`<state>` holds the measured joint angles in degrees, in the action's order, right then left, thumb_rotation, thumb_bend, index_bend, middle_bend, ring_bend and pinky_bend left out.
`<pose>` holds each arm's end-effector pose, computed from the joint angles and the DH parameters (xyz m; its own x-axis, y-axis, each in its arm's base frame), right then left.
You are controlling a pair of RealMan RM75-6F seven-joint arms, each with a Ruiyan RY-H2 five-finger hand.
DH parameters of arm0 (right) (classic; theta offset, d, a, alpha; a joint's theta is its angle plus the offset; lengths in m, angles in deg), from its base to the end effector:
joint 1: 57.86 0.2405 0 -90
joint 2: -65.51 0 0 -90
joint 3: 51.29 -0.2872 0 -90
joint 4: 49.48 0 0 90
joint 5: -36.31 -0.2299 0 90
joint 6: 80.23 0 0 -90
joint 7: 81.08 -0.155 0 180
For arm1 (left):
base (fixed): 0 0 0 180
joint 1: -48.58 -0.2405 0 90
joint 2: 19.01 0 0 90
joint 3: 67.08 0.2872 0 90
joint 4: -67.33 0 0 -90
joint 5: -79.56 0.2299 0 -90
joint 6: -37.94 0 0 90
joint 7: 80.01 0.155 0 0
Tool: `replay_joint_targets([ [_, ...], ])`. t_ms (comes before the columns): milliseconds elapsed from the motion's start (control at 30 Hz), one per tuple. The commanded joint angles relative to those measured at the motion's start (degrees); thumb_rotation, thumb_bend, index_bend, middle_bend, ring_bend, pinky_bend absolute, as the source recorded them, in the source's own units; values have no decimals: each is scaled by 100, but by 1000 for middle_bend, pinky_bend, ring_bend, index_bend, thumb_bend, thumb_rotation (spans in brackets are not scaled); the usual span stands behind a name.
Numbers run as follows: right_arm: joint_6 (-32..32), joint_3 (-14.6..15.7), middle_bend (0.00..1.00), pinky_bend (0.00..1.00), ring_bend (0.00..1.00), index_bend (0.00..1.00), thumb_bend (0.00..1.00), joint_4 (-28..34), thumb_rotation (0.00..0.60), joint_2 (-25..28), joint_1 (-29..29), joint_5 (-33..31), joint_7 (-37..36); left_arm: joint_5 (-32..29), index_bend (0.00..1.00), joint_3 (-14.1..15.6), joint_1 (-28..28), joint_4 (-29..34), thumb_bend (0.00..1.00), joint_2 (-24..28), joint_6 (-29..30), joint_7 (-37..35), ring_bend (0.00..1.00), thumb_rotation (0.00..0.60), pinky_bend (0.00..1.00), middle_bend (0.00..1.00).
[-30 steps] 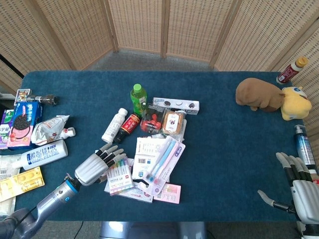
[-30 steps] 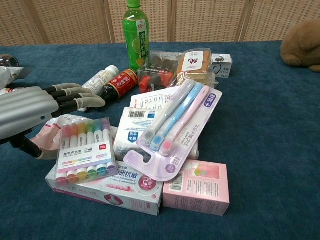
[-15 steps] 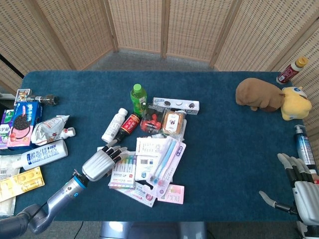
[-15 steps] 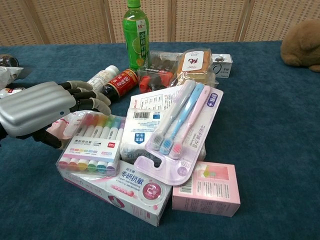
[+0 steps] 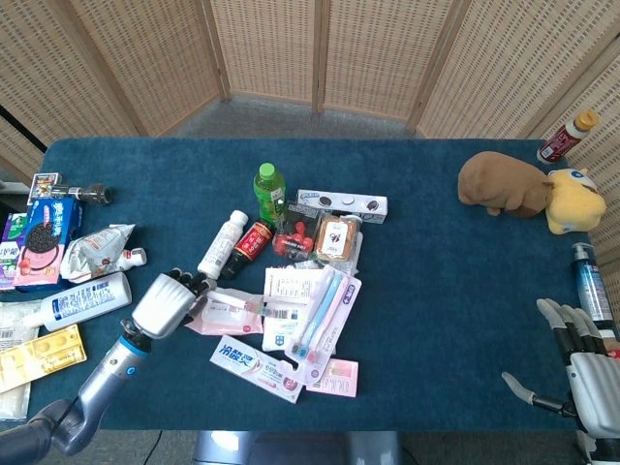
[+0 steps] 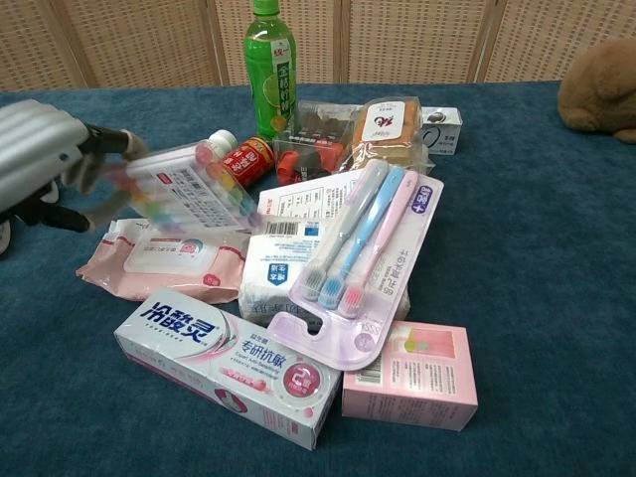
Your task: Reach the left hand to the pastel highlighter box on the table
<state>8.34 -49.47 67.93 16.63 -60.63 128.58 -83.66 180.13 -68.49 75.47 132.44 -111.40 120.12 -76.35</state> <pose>-0.2758 -0.1351 0.1972 0.1903 -0.0635 0.9797 -0.9811 0.0249 0.1921 -0.2476 0.3014 -0.0104 0.4551 -0.1180 0.8826 0.7042 -0.5589 -0.4378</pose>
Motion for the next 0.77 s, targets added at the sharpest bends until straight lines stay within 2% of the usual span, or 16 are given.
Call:
replay_joint_targets([
  [33,-19,-10,0,0,0,0,218,-6,368,-14,15,-3,17,-184,525,-110,-233,376,563,339,385,-376,684,600,665,555],
  [267,-149,-32,0,0,0,0,218,-58,367,-100,105,22,2,-235,518,-208,-666,1151,551,978,1235,-818,683,600,663,550],
  [500,-274,-67,0,0,0,0,217,-183,366,-243,207,21,-108,-149,507,-475,-1025,1789,538,1500,2154,-955,674,600,655,543],
  [767,-353,-82,0,0,0,0,217,-246,368,-333,277,23,-127,17,503,-667,-1137,2105,534,1749,2529,-899,670,600,647,542],
])
